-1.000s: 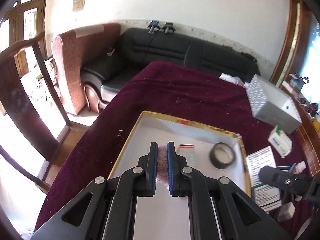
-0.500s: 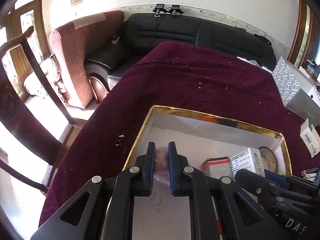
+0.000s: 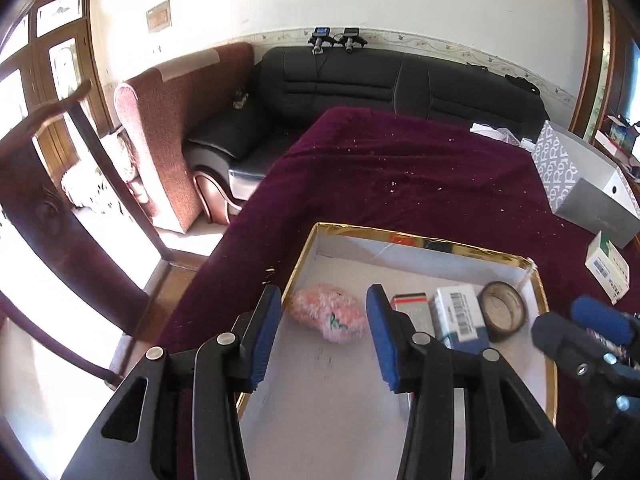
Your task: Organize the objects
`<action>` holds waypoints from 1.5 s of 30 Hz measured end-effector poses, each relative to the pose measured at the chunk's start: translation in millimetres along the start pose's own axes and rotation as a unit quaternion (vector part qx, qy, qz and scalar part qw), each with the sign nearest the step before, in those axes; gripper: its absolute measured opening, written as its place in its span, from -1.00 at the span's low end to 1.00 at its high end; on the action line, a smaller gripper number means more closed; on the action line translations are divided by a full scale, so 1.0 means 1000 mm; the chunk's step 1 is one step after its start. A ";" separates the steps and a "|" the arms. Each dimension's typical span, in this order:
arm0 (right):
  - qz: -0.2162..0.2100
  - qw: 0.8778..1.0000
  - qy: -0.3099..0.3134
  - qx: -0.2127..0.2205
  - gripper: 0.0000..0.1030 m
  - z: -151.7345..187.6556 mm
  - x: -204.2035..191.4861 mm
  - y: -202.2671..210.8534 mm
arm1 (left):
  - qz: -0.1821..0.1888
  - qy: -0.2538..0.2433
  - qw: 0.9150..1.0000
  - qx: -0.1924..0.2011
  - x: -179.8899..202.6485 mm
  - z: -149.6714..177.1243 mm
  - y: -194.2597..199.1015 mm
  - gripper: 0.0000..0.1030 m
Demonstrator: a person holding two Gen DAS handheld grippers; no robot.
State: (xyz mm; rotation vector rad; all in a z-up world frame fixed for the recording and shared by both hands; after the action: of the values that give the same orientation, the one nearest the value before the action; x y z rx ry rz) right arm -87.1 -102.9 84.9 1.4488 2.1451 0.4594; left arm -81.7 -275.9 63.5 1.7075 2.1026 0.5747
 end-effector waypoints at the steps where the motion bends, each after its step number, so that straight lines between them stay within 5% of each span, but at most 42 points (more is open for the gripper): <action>1: -0.001 1.000 -0.001 0.010 0.30 -0.001 0.001 0.009 | 0.000 -0.004 1.000 0.009 0.001 -0.002 0.011 -0.21; 4: -0.008 0.999 -0.016 0.029 0.31 -0.002 0.008 0.037 | -0.004 -0.008 0.999 0.035 0.005 -0.008 0.044 -0.04; 21: 0.021 0.997 -0.039 0.069 0.38 0.020 0.047 0.135 | 0.042 -0.010 0.995 0.096 0.067 -0.006 0.147 0.12; 30: 0.055 0.992 -0.081 0.073 0.43 0.048 0.102 0.168 | 0.072 -0.004 0.994 0.085 0.099 0.015 0.164 0.15; 45: 0.077 0.982 -0.158 0.068 0.43 0.075 0.183 0.166 | 0.087 0.000 0.995 0.049 0.132 0.040 0.145 0.15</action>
State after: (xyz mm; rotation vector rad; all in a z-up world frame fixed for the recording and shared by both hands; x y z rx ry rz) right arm 25.8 128.8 72.7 1.6489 1.8498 0.1245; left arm 33.5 -117.1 102.1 1.9593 2.0251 0.5266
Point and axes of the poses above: each gripper's, at about its wrist camera, not at the fingertips, and y roughly against the way its jaws point, x to its right, z to its underside, the point moved 4 cm from there along -y, roughly the way its jaws point, and after that the axes turned 14 degrees about x, right-handed, at the moved point
